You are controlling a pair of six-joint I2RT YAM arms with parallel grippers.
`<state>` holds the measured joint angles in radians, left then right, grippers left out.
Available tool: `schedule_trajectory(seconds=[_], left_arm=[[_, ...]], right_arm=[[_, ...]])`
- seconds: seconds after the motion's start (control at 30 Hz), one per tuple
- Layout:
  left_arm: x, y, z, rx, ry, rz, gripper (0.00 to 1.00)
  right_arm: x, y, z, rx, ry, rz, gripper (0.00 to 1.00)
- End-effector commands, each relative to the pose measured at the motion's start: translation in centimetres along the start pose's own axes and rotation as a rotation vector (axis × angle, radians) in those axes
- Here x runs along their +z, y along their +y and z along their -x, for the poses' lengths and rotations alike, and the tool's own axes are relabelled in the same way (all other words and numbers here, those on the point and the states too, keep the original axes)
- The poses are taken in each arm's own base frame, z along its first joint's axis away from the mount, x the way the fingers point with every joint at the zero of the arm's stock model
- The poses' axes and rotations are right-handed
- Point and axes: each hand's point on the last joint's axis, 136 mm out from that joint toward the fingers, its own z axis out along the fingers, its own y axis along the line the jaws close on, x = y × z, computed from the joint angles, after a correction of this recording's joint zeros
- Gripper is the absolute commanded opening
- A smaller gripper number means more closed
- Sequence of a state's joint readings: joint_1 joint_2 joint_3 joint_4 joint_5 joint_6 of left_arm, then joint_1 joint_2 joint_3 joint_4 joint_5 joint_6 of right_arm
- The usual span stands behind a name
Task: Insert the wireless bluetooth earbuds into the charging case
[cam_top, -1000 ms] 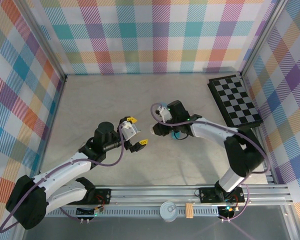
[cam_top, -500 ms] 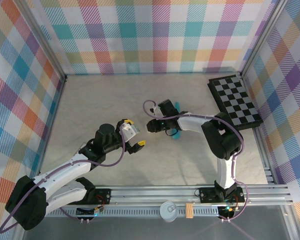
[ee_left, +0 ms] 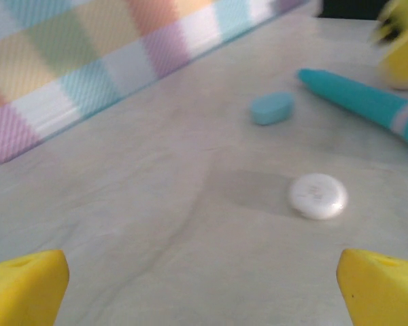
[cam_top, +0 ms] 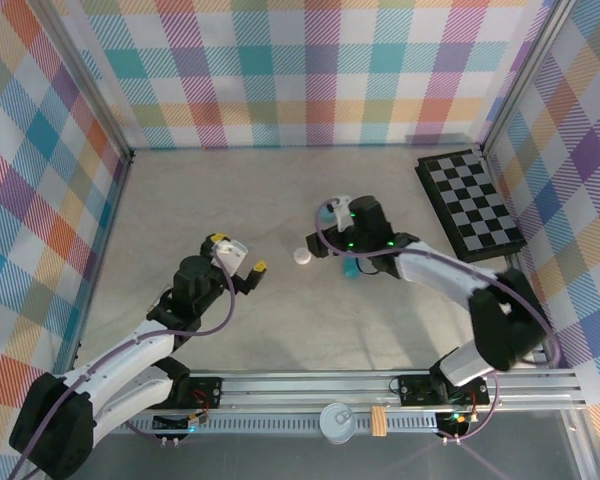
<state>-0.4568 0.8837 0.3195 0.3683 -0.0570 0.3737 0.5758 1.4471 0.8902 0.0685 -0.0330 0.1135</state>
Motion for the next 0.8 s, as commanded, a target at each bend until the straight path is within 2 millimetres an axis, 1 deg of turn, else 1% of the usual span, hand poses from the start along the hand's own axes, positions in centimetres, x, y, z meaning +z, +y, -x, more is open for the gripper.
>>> schedule_trajectory(seconds=[0.0, 0.07, 0.13, 0.2, 0.27, 0.37, 0.47, 0.5, 0.63, 0.67, 0.77], left_arm=[[-0.3, 4.1, -0.8, -0.096, -0.018, 0.165, 1.0], [-0.2, 5.4, -1.7, -0.141, -0.018, 0.208, 1.0], [0.1, 6.3, -2.7, -0.174, -0.011, 0.24, 1.0], [0.5, 7.1, -3.5, -0.211, -0.001, 0.254, 1.0], [0.9, 7.8, -4.2, -0.25, 0.001, 0.259, 1.0], [1.8, 8.5, -5.3, -0.302, 0.005, 0.258, 1.0], [2.9, 9.4, -6.5, -0.372, -0.002, 0.253, 1.0], [3.3, 9.6, -6.5, -0.374, -0.016, 0.246, 1.0], [4.8, 10.6, -7.3, -0.397, 0.03, 0.246, 1.0], [5.0, 10.8, -7.6, -0.41, 0.035, 0.244, 1.0], [5.7, 11.5, -9.0, -0.455, 0.048, 0.247, 1.0]], right_arm=[[-3.0, -4.7, 2.0, -0.039, -0.141, -0.16, 1.0], [-5.2, -7.3, 2.3, -0.041, -0.191, -0.245, 0.99], [-7.1, -9.5, 2.2, -0.032, -0.229, -0.311, 0.99], [-8.5, -11.7, 1.6, -0.029, -0.245, -0.378, 0.99], [-9.4, -13.8, 0.0, -0.02, -0.241, -0.448, 0.99], [-9.6, -16.5, -2.5, 0.029, -0.237, -0.5, 0.99], [-9.3, -18.4, -4.4, 0.082, -0.249, -0.519, 0.99], [-9.1, -18.8, -4.6, 0.089, -0.256, -0.516, 0.99], [-8.1, -20.4, -5.7, 0.101, -0.248, -0.524, 0.99], [-7.8, -20.8, -6.3, 0.111, -0.236, -0.526, 0.99], [-7.4, -21.6, -5.7, 0.103, -0.249, -0.53, 0.99]])
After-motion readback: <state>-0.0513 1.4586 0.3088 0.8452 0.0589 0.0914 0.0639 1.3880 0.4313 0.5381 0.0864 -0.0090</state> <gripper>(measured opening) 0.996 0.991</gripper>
